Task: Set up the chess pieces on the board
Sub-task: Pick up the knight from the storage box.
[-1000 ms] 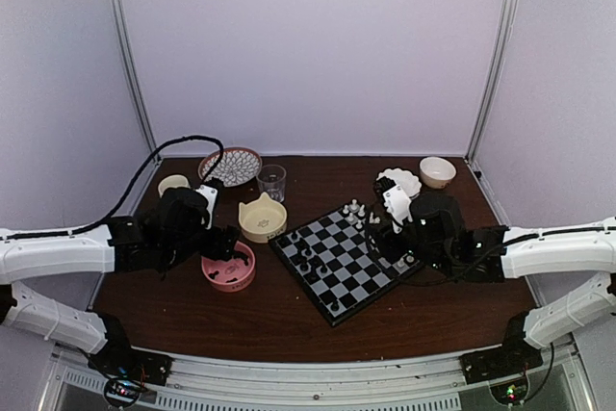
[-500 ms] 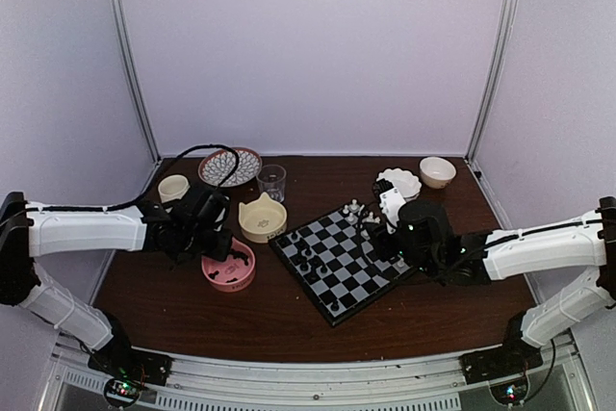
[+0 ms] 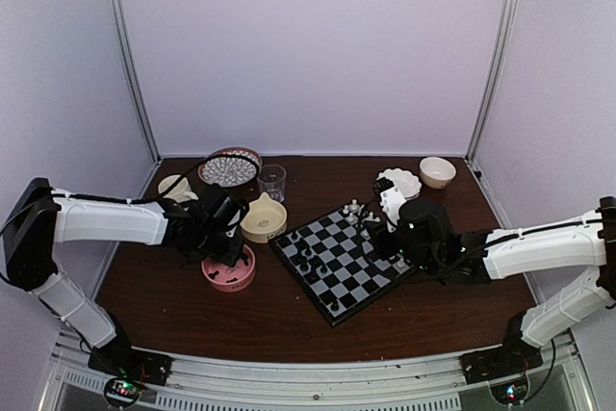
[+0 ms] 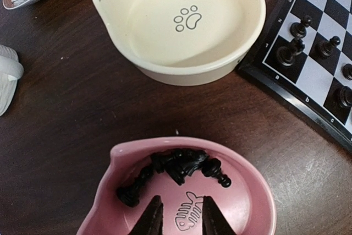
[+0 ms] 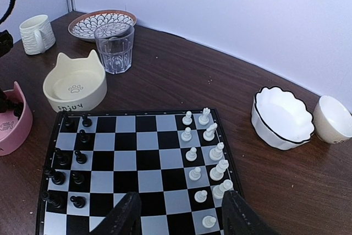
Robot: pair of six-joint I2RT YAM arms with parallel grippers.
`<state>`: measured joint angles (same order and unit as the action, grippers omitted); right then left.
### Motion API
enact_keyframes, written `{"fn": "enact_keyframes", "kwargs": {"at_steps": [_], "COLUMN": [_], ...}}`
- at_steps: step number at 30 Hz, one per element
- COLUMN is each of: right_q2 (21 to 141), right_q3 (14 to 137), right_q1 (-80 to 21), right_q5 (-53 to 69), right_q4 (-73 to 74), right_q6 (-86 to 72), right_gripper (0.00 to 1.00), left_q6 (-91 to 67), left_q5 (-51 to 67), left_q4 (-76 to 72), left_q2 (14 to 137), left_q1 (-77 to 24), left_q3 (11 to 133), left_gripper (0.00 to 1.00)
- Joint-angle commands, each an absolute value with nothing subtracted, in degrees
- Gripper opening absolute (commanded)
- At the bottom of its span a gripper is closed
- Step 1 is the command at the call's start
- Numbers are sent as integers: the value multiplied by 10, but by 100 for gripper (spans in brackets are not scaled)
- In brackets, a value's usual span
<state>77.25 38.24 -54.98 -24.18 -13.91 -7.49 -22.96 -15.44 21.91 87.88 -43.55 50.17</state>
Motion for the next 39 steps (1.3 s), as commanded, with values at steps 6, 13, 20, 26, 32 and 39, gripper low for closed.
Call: {"fn": "enact_keyframes", "kwargs": {"at_steps": [6,13,20,26,32,39], "right_q2": [765,762,762,763,762,759], "right_q3": [400,400,401,401,400,398], "right_q1": [-545,-541,-538,-536,-535,-533], "right_q5": [-233,-233,-232,-231,-229,-229], "right_q4": [-133,-131,-129,-129,-129,-130], "right_q6": [-81,-82,-83,-83,-84,-85], "right_gripper": [53,53,53,53,53,53], "left_q6": [-201,-212,-224,-249,-257,-262], "left_q5": [-121,-84,-89,-127,-140,-154], "left_q4": [177,183,216,261,289,286], "left_q2": [929,930,955,972,994,976], "left_q1": [-432,-432,-432,-432,-432,-432], "left_q3": [524,525,547,563,582,574], "left_gripper": [23,29,32,32,31,21]}}
